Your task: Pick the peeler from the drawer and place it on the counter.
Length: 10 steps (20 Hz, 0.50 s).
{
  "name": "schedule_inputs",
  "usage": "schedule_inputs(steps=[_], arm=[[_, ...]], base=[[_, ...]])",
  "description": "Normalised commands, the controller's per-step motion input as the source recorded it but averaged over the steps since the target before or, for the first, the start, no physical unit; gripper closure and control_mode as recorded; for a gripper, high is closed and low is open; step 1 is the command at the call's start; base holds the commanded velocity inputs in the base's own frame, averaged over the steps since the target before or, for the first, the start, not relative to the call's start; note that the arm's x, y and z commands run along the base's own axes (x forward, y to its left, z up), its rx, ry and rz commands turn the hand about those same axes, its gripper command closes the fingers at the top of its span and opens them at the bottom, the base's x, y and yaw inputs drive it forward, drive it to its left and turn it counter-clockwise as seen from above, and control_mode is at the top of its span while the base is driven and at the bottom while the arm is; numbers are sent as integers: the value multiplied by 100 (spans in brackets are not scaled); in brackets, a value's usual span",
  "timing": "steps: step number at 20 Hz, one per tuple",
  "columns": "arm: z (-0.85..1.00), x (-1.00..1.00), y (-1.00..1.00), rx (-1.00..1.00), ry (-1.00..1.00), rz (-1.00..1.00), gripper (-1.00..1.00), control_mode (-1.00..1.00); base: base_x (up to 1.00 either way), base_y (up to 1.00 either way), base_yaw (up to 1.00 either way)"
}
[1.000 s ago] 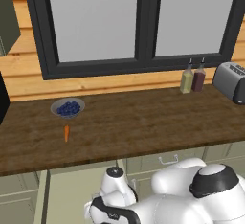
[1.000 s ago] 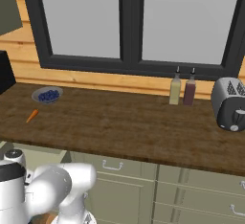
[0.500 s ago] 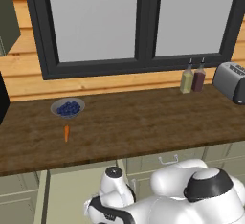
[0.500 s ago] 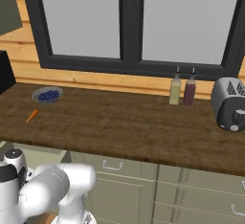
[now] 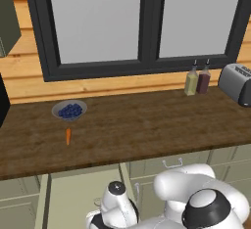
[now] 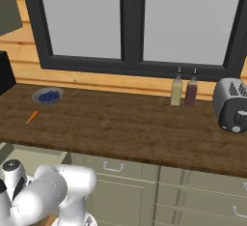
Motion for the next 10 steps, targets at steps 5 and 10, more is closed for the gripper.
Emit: schedule_inputs(steps=[5, 10], arm=[[-14, 1, 0, 0, -2, 0, -100, -100], [-8, 2, 0, 0, 0, 0, -100, -100]], base=[[0, 0, 0], [0, 0, 0]])
